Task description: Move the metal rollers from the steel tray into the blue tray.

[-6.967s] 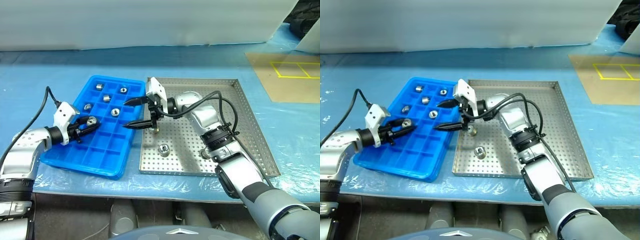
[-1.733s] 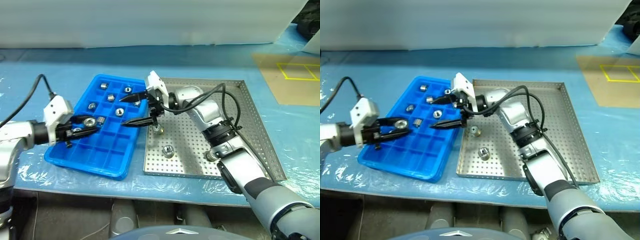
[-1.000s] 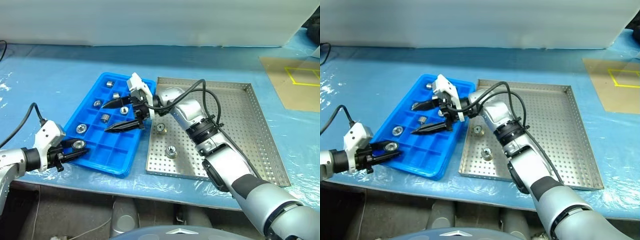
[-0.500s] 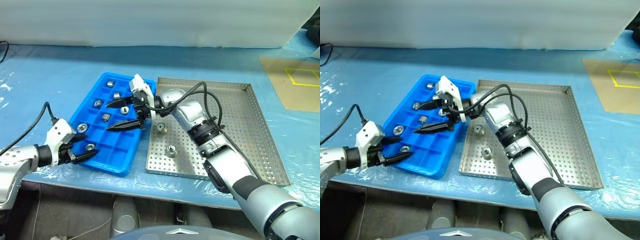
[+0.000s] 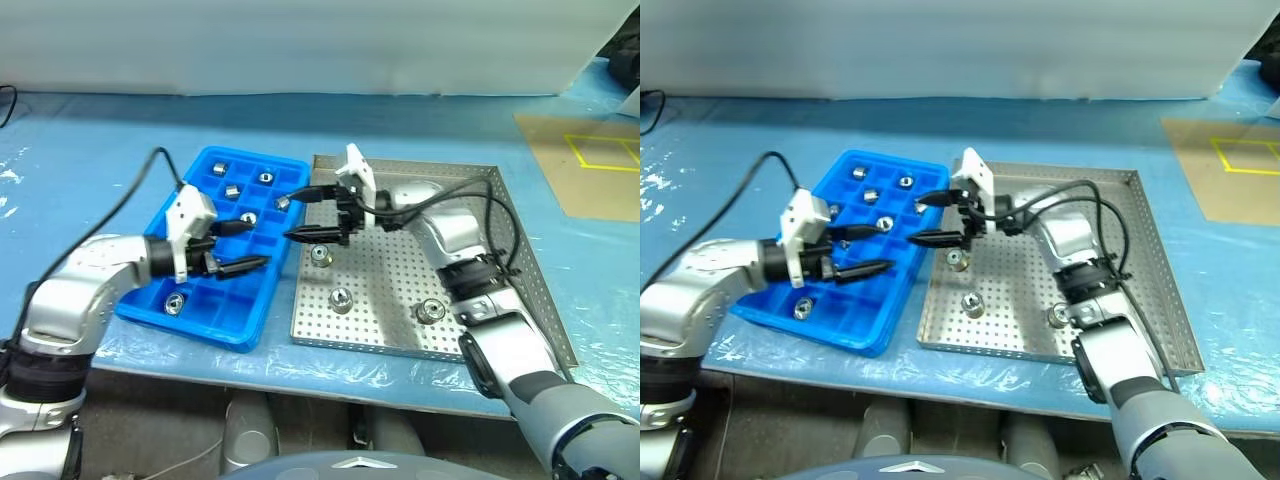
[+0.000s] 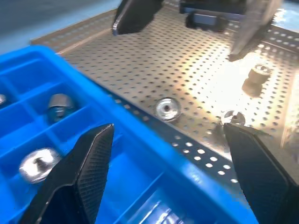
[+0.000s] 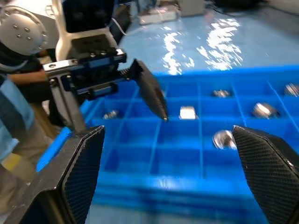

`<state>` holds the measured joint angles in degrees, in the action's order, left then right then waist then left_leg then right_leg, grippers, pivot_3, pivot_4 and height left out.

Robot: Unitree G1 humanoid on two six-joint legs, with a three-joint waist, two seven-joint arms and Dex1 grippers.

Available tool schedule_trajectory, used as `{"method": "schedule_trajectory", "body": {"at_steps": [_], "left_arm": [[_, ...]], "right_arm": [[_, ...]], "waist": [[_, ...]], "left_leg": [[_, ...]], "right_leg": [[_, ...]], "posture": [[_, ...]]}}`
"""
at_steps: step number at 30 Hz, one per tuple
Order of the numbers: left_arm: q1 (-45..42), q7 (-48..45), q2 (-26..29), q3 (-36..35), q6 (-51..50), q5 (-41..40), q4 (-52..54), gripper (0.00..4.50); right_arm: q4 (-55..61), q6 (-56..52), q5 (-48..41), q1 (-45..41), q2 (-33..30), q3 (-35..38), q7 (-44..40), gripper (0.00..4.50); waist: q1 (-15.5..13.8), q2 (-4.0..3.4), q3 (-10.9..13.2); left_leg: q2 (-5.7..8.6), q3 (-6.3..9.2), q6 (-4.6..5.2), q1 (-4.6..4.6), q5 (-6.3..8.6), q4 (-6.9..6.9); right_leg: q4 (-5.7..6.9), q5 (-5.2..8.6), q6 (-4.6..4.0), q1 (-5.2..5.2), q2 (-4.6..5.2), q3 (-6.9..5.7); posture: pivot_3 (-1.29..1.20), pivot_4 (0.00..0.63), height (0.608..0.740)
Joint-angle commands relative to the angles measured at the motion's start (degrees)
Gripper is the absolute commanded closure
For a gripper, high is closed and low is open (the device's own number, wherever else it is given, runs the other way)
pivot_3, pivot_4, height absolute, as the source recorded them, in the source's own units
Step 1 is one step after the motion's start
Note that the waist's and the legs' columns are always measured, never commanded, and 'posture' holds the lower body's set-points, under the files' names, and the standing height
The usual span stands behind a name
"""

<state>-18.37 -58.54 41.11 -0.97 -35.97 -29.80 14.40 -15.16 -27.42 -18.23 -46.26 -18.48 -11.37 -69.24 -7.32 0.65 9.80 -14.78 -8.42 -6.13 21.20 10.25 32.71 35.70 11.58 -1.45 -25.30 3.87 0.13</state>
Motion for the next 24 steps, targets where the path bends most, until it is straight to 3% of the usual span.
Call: {"method": "schedule_trajectory", "body": {"at_steps": [1,6,14,24], "left_arm": [[-2.0,-2.7,-0.3,3.1,3.6,2.2,-3.4,0.51],[-4.5,-6.0,-0.5,6.2,8.3,5.6,-11.0,0.51],[-3.9,-6.8,-0.4,5.6,7.8,5.4,-9.4,0.51],[-1.3,-5.2,-0.2,4.1,6.6,4.9,-6.3,0.51]], "right_arm": [[6.0,-1.2,-0.4,2.7,-2.3,0.7,1.2,0.0],[7.6,-1.0,1.5,8.0,-3.4,-1.5,3.7,0.0],[2.3,-0.3,2.5,7.8,-0.5,-2.9,4.8,0.0],[-11.2,9.3,8.1,4.2,2.9,-3.2,8.2,0.0]], "waist": [[0.6,0.0,0.0],[2.4,0.0,0.0],[3.3,0.0,0.0],[3.3,-0.01,0.0]], "left_leg": [[0.0,0.0,0.0,0.0,0.0,0.0],[0.0,-0.02,0.0,-0.1,-0.01,-0.01],[0.0,-0.02,0.01,-0.13,-0.01,0.01],[0.0,-0.02,0.01,-0.12,-0.02,0.01]], "right_leg": [[0.0,0.0,0.0,0.0,-0.01,0.0],[0.02,0.0,0.0,0.02,-0.07,0.02],[0.02,0.0,-0.01,0.04,-0.06,0.02],[0.03,0.0,-0.02,0.04,-0.03,0.01]], "posture": [[0.03,0.15,0.74],[-0.02,0.15,0.74],[0.01,0.15,0.74],[0.05,0.15,0.74]]}}
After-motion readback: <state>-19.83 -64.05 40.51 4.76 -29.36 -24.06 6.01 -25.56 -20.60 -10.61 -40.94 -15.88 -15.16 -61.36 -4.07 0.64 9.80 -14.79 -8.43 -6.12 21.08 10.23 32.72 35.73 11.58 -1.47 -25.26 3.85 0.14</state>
